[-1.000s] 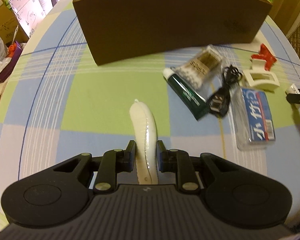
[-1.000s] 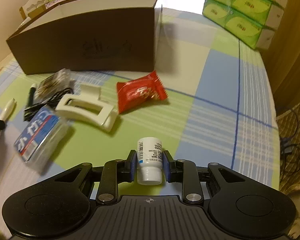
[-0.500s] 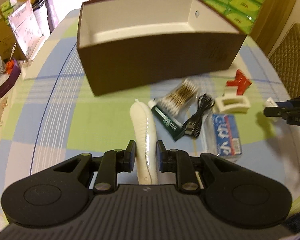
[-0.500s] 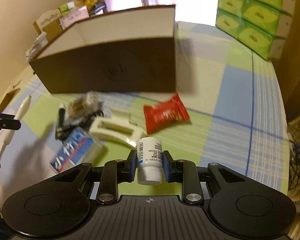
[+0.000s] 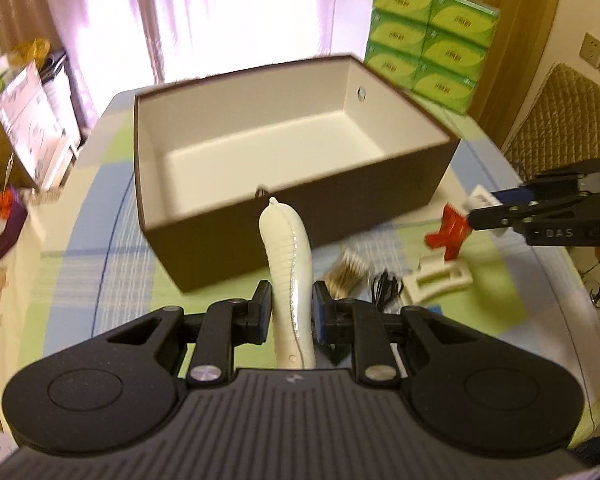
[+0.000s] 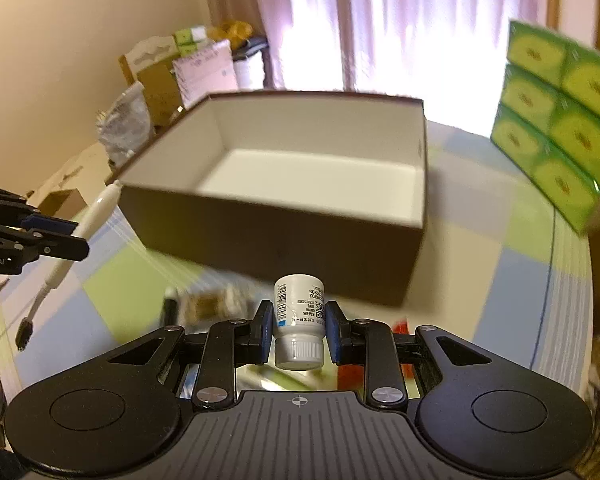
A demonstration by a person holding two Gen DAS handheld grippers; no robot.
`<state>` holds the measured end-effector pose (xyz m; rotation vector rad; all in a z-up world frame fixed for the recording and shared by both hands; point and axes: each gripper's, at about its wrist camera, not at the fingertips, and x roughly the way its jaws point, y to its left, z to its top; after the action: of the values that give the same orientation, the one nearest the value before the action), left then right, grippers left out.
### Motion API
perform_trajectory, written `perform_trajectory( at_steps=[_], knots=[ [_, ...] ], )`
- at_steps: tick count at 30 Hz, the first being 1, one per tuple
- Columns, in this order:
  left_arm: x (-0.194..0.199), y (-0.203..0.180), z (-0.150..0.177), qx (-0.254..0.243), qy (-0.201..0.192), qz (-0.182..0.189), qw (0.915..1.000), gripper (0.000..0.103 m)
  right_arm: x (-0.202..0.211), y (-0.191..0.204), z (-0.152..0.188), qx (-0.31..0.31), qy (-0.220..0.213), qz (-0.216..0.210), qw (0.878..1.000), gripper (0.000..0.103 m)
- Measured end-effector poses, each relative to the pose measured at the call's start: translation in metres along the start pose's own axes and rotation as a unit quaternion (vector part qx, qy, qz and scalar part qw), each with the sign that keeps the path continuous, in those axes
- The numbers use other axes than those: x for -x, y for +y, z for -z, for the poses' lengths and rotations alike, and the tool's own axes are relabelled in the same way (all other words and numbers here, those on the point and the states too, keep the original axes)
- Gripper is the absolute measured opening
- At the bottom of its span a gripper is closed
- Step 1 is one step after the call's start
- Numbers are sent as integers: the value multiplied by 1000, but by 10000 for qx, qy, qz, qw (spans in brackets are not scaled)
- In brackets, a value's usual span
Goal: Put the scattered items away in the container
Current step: 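Lift the toothbrush and pill bottle with both tools and carry them over the box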
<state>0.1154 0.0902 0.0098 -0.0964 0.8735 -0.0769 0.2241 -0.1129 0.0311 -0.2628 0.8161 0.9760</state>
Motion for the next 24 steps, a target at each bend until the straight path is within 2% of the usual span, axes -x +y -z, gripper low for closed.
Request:
perform_trajectory(
  at_steps=[8, 14, 24],
  knots=[
    [8, 14, -40, -177, -288, 136, 9993, 17, -3, -3, -43, 138, -239, -176, 9995, 29],
    [11, 28, -85, -413, -591, 146, 9973, 17, -8, -6, -81, 268, -447, -207, 9984, 29],
    [-28, 48, -148, -595, -628, 140, 9962, 17, -47, -14, -129, 403, -344, -263, 9982, 29]
  ],
)
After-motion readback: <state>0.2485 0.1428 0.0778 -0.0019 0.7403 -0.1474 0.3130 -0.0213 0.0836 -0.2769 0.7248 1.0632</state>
